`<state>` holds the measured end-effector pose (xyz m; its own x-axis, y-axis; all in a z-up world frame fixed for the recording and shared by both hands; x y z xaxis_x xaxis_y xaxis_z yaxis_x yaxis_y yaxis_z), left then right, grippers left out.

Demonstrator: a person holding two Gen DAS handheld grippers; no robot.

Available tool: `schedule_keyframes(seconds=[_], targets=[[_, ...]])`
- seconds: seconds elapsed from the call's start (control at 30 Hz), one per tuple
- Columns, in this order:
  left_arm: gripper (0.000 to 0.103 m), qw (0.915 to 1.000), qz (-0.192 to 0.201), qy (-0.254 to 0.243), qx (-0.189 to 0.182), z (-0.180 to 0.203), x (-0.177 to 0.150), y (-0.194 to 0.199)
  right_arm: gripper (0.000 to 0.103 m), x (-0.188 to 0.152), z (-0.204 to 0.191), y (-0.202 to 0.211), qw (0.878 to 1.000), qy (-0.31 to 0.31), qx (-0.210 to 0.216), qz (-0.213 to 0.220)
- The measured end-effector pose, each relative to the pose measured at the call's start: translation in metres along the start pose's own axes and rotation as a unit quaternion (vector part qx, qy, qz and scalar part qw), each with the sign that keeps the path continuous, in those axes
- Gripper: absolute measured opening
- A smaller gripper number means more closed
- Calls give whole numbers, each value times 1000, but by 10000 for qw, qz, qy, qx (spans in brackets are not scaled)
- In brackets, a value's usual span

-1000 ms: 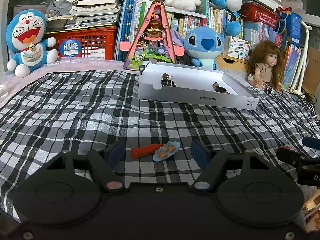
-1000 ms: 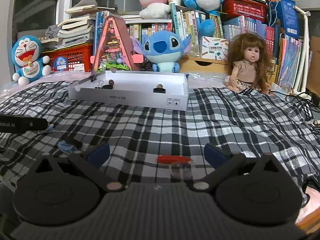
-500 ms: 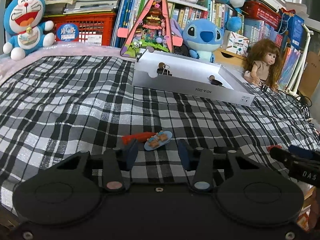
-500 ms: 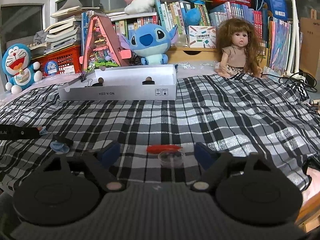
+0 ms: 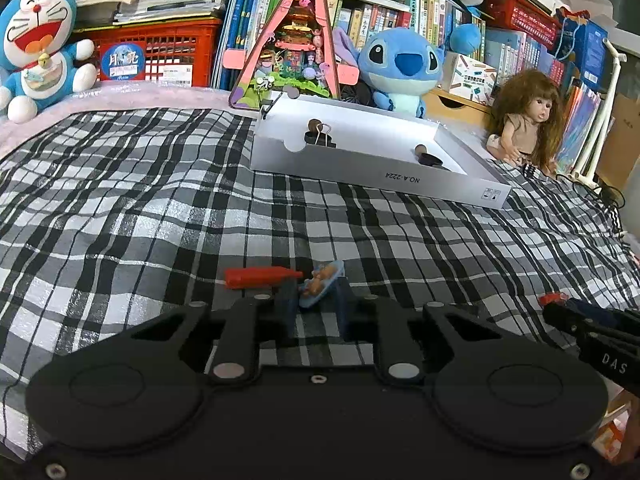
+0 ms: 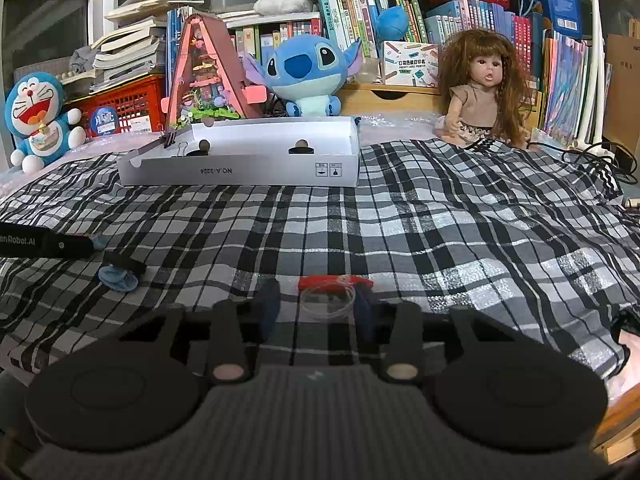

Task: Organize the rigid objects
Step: 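Grasp the clear plastic cup with the right tool while the left tool grasps the blue clip, then carry the clear cup and blue clip toward the white box with both tools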

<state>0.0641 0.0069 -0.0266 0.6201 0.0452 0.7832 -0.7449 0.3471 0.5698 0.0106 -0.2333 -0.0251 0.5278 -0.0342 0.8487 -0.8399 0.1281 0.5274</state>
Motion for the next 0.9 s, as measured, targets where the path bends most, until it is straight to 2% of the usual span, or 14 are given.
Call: schedule_keyframes(seconds=[0.03, 0.4, 0.9], targets=[[16, 10000, 2, -49, 10, 1, 0, 1, 34, 0, 0, 0, 10000, 15, 2, -15], [16, 9998, 8, -185, -54, 10, -1, 6, 33, 5, -10, 6, 9995, 246, 166, 126], [16, 9996, 43, -266, -13, 16, 9, 7, 34, 12, -14, 1, 9995, 169, 254, 65]])
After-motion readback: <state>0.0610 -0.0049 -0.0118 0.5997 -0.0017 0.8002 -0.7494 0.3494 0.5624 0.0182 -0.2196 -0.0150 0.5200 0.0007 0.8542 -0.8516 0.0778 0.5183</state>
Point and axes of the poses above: each gripper's, at about its wrist camera, not at the fingertips, and y roughly against the way its jaws point, z to its right, x to its top, the point moved 4 cm from there along -y, roughly the way its jaws point, and after that the axes turned 7 degrees about -x, right-handed, at the moved point
